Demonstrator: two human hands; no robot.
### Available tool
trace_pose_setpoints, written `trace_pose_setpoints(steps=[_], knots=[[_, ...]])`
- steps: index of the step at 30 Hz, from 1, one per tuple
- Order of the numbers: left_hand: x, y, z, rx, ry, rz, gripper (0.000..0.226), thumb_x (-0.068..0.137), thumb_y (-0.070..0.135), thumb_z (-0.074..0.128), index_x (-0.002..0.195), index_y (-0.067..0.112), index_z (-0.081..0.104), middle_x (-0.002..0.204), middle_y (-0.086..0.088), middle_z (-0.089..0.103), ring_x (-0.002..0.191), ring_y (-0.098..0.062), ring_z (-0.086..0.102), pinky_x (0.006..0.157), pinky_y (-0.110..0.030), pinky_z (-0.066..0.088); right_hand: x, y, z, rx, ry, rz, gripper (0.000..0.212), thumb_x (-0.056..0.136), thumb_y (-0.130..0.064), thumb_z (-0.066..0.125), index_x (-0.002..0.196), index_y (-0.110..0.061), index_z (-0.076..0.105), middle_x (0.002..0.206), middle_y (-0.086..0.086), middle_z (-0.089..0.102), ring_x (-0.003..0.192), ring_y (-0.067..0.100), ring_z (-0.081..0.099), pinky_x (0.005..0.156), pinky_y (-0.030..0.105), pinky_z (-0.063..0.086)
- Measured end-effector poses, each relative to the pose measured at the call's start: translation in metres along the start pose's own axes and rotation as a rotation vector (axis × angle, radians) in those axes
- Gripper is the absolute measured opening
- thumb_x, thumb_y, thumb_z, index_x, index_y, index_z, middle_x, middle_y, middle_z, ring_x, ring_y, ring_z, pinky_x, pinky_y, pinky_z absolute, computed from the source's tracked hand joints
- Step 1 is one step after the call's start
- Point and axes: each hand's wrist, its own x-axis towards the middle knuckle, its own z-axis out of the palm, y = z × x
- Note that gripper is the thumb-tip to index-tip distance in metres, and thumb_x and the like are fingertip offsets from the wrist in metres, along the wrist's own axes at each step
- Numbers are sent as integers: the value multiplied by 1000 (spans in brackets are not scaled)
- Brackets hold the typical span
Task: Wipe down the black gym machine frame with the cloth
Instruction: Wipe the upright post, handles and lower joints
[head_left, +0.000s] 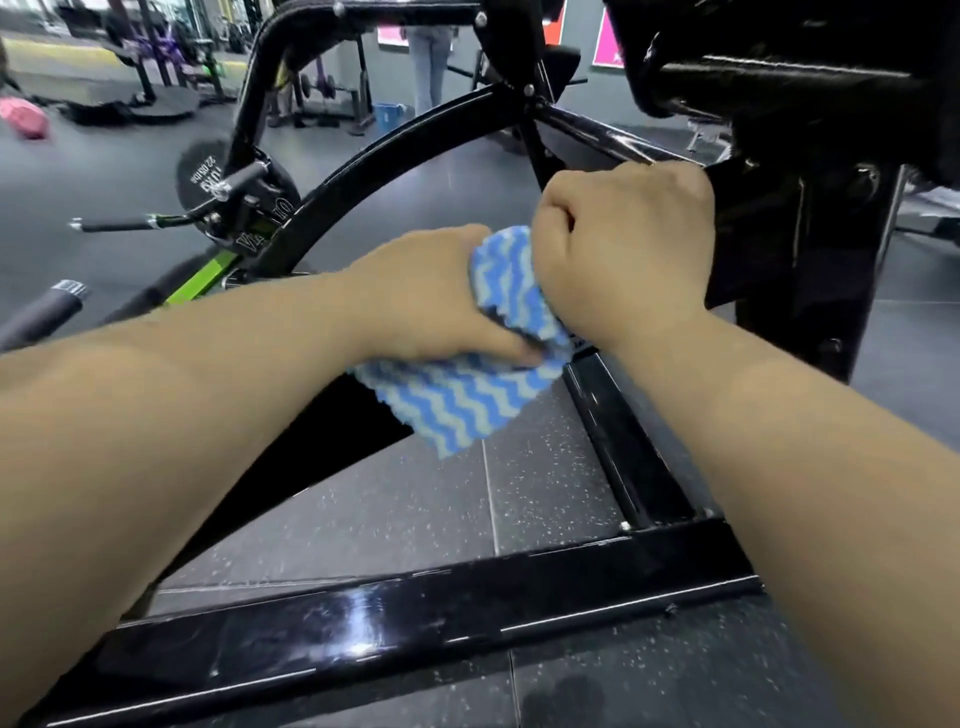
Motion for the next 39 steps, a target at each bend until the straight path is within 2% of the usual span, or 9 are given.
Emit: trace_pose_setpoints(steps=[3,6,10,14,19,25,29,35,39], knots=[[11,15,0,-31,18,66,61,57,61,77,107,32,58,98,14,61,90,-7,60,85,-32,48,-1,7,1,23,17,-43,36,86,-28,31,82,-19,66,68,-4,55,73,21,43,84,31,19],[-6,-12,0,42,31,9,53,57,61,79,96,34,56,93,13,59,88,-9,57,79,-29,42,0,10,-1,49,35,-95,34,90,-27,33,84,-20,65,74,-3,63,80,22,53,86,30,19],[-42,-47,-2,-49,-14,-222,50,48,65,81,85,45,55,77,23,65,75,2,60,68,-24,45,0,6,2,10,27,-64,32,92,-29,31,85,-20,61,71,-6,52,76,20,41,87,32,21],[-32,-36,-6,-123,-67,-199,43,54,50,86,78,31,56,69,24,66,57,9,59,59,-19,44,7,-4,0,-72,-66,-39,23,90,-20,34,80,-20,54,64,-4,41,75,26,41,85,36,26],[-16,-14,-9,-345,-167,-191,22,64,29,85,81,25,71,76,10,74,67,-10,72,68,-28,56,6,-5,0,-102,-76,-30,25,92,-23,29,77,-19,49,60,-6,31,75,26,38,88,38,29],[-53,-53,-8,-404,-235,-316,19,50,40,80,67,34,73,79,3,75,74,-17,73,76,-33,54,3,-6,0,-97,-78,-23,30,93,-26,25,78,-19,49,61,-5,33,78,25,37,91,38,27],[-49,-41,-10,-283,-152,-329,47,39,52,83,73,21,73,70,8,73,68,-12,71,75,-31,55,5,-6,-4,-81,-103,-20,28,92,-22,28,74,-17,49,66,0,41,85,27,39,96,40,26],[-48,-51,9,-189,142,-184,61,39,66,79,88,34,59,81,17,66,73,-1,60,68,-22,45,-27,-55,16,-35,-38,-137,24,89,-22,33,91,-20,56,81,2,50,103,31,54,115,43,12],[-87,-92,13,-182,109,-410,36,64,48,82,66,28,53,54,19,61,52,7,55,50,-9,34,-29,-48,19,44,-44,-172,38,89,-24,26,97,-21,63,85,-3,58,100,24,51,111,35,10]])
